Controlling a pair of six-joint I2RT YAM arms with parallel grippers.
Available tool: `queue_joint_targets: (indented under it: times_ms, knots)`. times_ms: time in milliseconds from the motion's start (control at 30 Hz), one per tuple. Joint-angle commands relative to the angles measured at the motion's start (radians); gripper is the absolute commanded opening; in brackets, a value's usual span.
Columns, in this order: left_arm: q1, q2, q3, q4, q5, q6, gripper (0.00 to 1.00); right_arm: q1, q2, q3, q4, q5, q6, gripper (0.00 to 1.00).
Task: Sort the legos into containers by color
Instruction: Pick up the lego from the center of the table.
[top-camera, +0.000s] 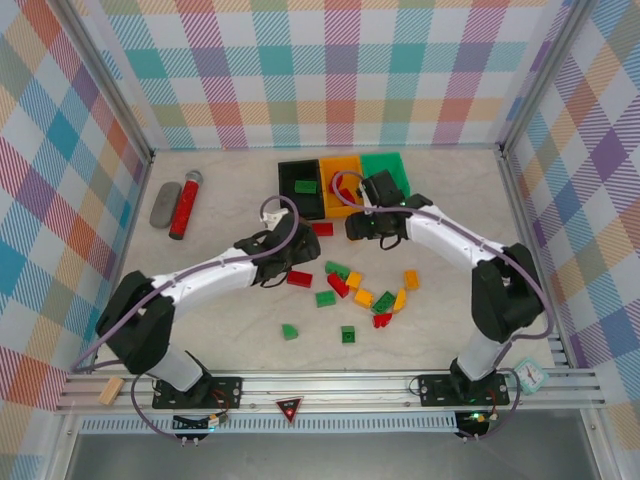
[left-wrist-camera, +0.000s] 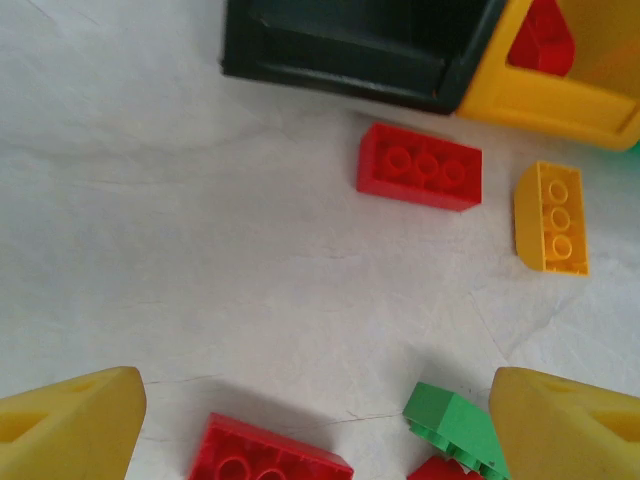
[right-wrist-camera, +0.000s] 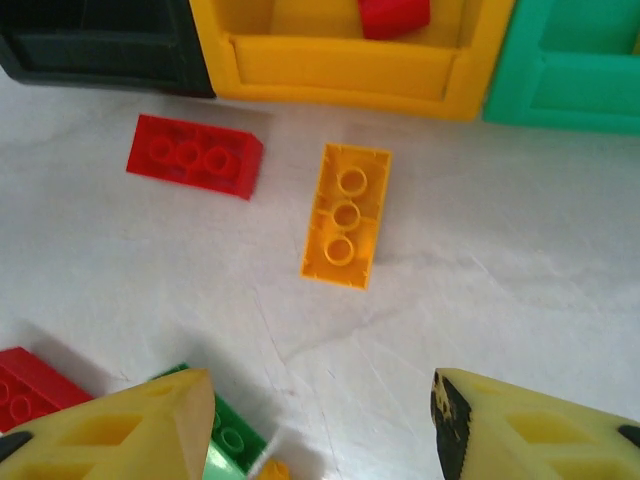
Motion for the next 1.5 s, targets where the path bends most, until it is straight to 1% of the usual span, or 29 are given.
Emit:
queue_joint_targets:
  times_ms: [0,133,200,333,433,500,667,833,933,1033,1100,1200,1333,1467]
  knots:
    - [-0.012,0.068,0.070,0.043,0.067,0.031,0.89,0.002,-0.055,-0.089,0.046,0.047,0.011,0.60]
    - [-0.030,0.150,0.133,0.038,0.105,0.034,0.88,0.000,-0.137,-0.199,0.063,0.080,0.027,0.61]
    - [-0.039,0.181,0.150,0.049,0.119,0.031,0.88,-0.008,-0.193,-0.262,0.101,0.103,0.042,0.64]
    - [-0.058,0.247,0.187,0.065,0.140,0.012,0.88,-0.050,-0.281,-0.381,0.205,0.097,0.085,0.65]
    - [-0.070,0.295,0.235,0.045,0.149,0.007,0.87,-0.074,-0.317,-0.459,0.240,0.102,0.101,0.65]
    - [-0.077,0.321,0.262,0.029,0.136,0.006,0.87,-0.089,-0.343,-0.502,0.263,0.106,0.107,0.65]
    - [-0.081,0.409,0.358,0.011,0.148,0.000,0.85,-0.113,-0.386,-0.550,0.329,0.052,0.140,0.65]
    - [-0.095,0.538,0.577,-0.154,0.104,0.051,0.85,-0.114,-0.363,-0.539,0.319,0.063,0.140,0.65]
    - [-0.094,0.631,0.730,-0.247,0.082,0.089,0.84,-0.114,-0.378,-0.548,0.327,0.067,0.141,0.65]
    - [-0.095,0.731,0.913,-0.421,-0.010,0.128,0.82,-0.118,-0.403,-0.562,0.335,0.064,0.148,0.65]
    - [-0.095,0.780,1.007,-0.505,-0.045,0.152,0.81,-0.118,-0.424,-0.566,0.336,0.054,0.152,0.65]
    - [-0.095,0.816,1.070,-0.522,-0.024,0.177,0.79,-0.118,-0.462,-0.585,0.350,0.050,0.162,0.65]
    - [-0.095,0.849,1.111,-0.510,-0.003,0.183,0.78,-0.119,-0.490,-0.598,0.356,0.060,0.164,0.65]
    - [-0.094,0.891,1.145,-0.500,0.036,0.183,0.75,-0.121,-0.496,-0.607,0.365,0.060,0.166,0.65]
